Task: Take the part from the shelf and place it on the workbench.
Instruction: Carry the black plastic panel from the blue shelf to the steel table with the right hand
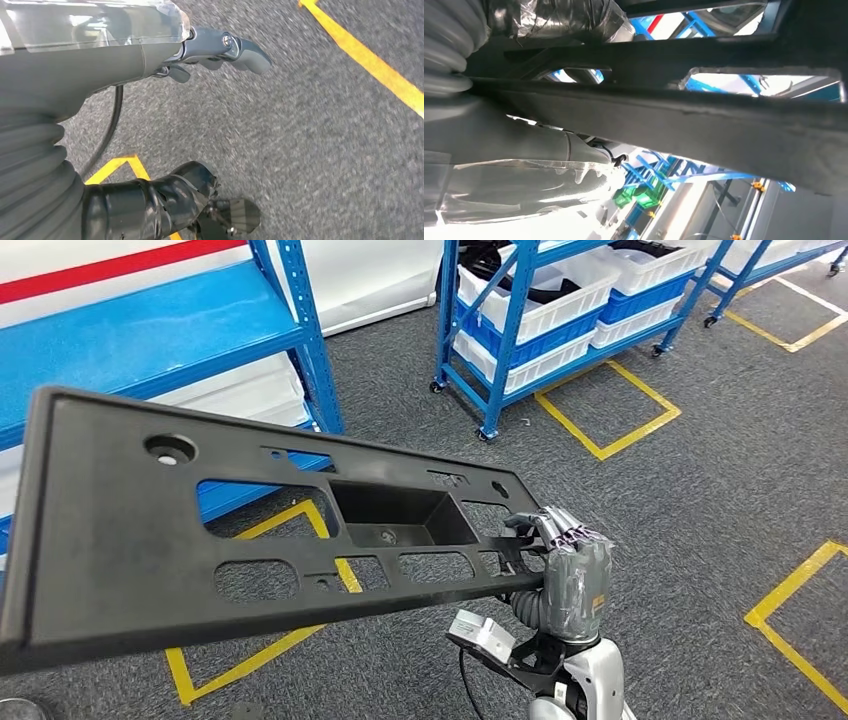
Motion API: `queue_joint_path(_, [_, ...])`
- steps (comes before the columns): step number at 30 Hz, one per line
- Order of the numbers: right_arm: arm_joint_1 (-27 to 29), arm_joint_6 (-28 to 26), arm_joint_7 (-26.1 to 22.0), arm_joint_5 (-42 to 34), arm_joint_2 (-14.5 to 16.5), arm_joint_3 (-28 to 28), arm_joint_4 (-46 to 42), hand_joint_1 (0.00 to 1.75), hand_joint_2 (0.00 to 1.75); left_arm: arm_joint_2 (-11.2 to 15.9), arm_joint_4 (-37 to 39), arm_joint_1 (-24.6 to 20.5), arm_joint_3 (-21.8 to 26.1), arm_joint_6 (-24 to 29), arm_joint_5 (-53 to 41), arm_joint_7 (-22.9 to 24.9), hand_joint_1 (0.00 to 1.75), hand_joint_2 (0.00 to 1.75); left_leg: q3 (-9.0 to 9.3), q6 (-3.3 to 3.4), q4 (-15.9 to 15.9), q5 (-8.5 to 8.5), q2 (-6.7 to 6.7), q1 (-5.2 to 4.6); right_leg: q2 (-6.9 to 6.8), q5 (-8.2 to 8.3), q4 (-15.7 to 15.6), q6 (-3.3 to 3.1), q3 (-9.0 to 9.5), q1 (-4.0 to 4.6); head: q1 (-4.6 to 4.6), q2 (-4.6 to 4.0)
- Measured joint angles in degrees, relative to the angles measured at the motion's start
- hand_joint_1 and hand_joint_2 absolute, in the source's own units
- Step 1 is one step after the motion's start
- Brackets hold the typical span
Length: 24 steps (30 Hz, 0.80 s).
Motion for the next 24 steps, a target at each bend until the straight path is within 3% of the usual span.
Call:
queue_joint_path(2, [0.15, 0.06, -0.24, -0.02, -0.01, 0.01, 0.02, 1.75, 1.75, -0.01, 0.00, 0.06, 0.00, -0.01, -0.01, 0.02, 0.00, 1.75, -0.14, 0.02, 0.26, -0.11, 1.02, -0.05, -0.63, -2.61, 6.55, 0.44, -2.93, -0.33, 0.00, 0.01])
queue_joint_path(3, [0.22, 0.12, -0.33, -0.05, -0.01, 0.01, 0.05, 1.75, 1.75, -0.01, 0.00, 0.07, 0.00, -0.01, -0.02, 0.05, 0.00, 1.75, -0.19, -0.02, 0.41, -0.23, 1.50, -0.06, -0.80, -2.51, 7.51, 0.64, -3.30, -0.50, 0.00, 0.01])
queue_joint_path(4, [0.26, 0.19, -0.43, -0.12, 0.00, 0.02, 0.12, 1.75, 1.75, -0.03, 0.00, 0.06, 0.00, -0.01, -0.04, 0.08, 0.00, 1.75, -0.20, -0.14, 0.62, -0.39, 1.95, -0.06, -1.01, -1.39, 6.32, 0.80, -2.53, -0.68, 0.00, 0.01])
queue_joint_path(6, [0.21, 0.39, -0.70, -0.36, 0.13, 0.02, 0.32, 1.75, 1.75, -0.12, 0.00, 0.01, 0.00, -0.01, -0.13, 0.18, 0.00, 1.75, -0.16, -0.58, 1.19, -0.90, 2.65, -0.05, -2.20, 2.07, -1.27, 0.89, 1.64, -0.89, 0.00, 0.01])
queue_joint_path(8, [0.09, 0.67, -1.04, -0.64, 0.53, 0.04, 0.61, 1.75, 1.75, -0.18, 0.00, -0.08, 0.00, 0.00, -0.25, 0.26, 0.00, 1.75, -0.23, -1.29, 1.90, -1.46, 3.16, -0.29, -3.45, 3.68, -7.01, 0.42, 4.66, -0.65, 0.00, -0.01])
queue_joint_path(11, [-0.13, 0.91, -1.33, -0.87, 1.13, 0.09, 1.08, 1.75, 1.75, -0.19, 0.00, -0.14, 0.00, 0.02, -0.53, 0.43, 0.00, 1.75, -0.23, -2.14, 2.10, -1.72, 3.93, -0.45, -2.89, 3.66, -7.77, -0.63, 4.87, -0.30, -0.03, 0.00])
queue_joint_path(13, [-0.44, 0.91, -1.42, -0.95, 1.43, 0.13, 1.26, 1.75, 1.75, -0.19, 0.00, -0.16, 0.00, 0.03, -0.74, 0.52, 0.00, 1.75, -0.65, -2.63, 3.32, -2.95, 3.27, -0.22, -2.25, 3.98, -8.19, -1.36, 4.88, -0.42, -0.04, 0.00])
queue_joint_path(14, [-0.69, 0.91, -1.47, -0.98, 1.63, 0.17, 1.32, 1.75, 1.75, -0.18, 0.00, -0.17, 0.00, 0.04, -0.79, 0.53, 0.00, 1.75, -1.56, -2.83, 5.45, -4.44, 2.49, -0.14, -1.92, 4.14, -8.40, -1.69, 4.91, -0.54, -0.05, 0.01])
queue_joint_path(16, [-1.09, 0.92, -1.54, -1.06, 1.99, 0.26, 1.48, 1.75, 1.75, -0.18, 0.00, -0.11, 0.00, 0.07, -0.84, 0.55, 0.00, 1.75, -4.80, -3.06, 12.63, -8.16, 0.97, -0.06, -1.20, 4.25, -8.47, -2.03, 4.85, -0.53, -0.05, 0.01])
queue_joint_path(17, [-1.19, 0.92, -1.56, -1.10, 2.11, 0.30, 1.59, 1.75, 1.75, -0.18, 0.00, -0.05, 0.00, 0.07, -0.86, 0.56, 0.00, 1.75, -6.48, -3.12, 16.14, -9.35, 0.68, -0.06, -0.74, 4.26, -8.46, -2.08, 4.84, -0.47, -0.04, 0.01])
queue_joint_path(18, [-1.21, 0.92, -1.57, -1.13, 2.18, 0.31, 1.70, 1.75, 1.75, -0.18, 0.00, 0.02, 0.00, 0.06, -0.87, 0.58, 0.00, 1.75, -7.50, -3.10, 18.07, -9.46, 0.56, -0.07, -0.25, 4.26, -8.44, -2.10, 4.85, -0.41, -0.04, 0.01])
queue_joint_path(19, [-1.22, 0.91, -1.58, -1.13, 2.20, 0.31, 1.81, 1.75, 1.75, -0.18, 0.00, 0.07, 0.00, 0.05, -0.88, 0.59, 0.00, 1.75, -7.58, -3.01, 17.84, -8.39, 0.49, -0.07, 0.30, 4.25, -8.40, -2.11, 4.89, -0.37, -0.03, 0.01])
queue_joint_path(20, [-1.24, 0.90, -1.60, -1.13, 2.22, 0.31, 1.92, 1.75, 1.75, -0.18, 0.00, 0.09, 0.00, 0.03, -0.89, 0.61, 0.00, 1.75, -6.65, -2.83, 15.35, -6.31, 0.32, -0.07, 0.88, 4.24, -8.33, -2.10, 4.93, -0.35, -0.03, 0.01])
queue_joint_path(22, [-1.33, 0.89, -1.61, -1.13, 2.28, 0.32, 2.01, 1.75, 1.75, -0.15, 0.00, 0.10, 0.00, 0.02, -0.89, 0.62, 0.00, 1.75, -3.63, -2.31, 7.89, -2.15, -1.16, -0.06, 1.96, 4.21, -8.16, -1.96, 4.90, -0.31, -0.03, 0.01])
queue_joint_path(24, [-1.45, 0.88, -1.60, -1.13, 2.38, 0.34, 2.01, 1.75, 1.75, -0.09, 0.00, 0.09, -0.01, 0.03, -0.91, 0.64, 0.00, 1.75, -1.86, -1.91, 3.48, -0.90, -2.58, -0.12, 2.80, 4.35, -8.00, -1.51, 4.48, -0.34, -0.03, 0.01])
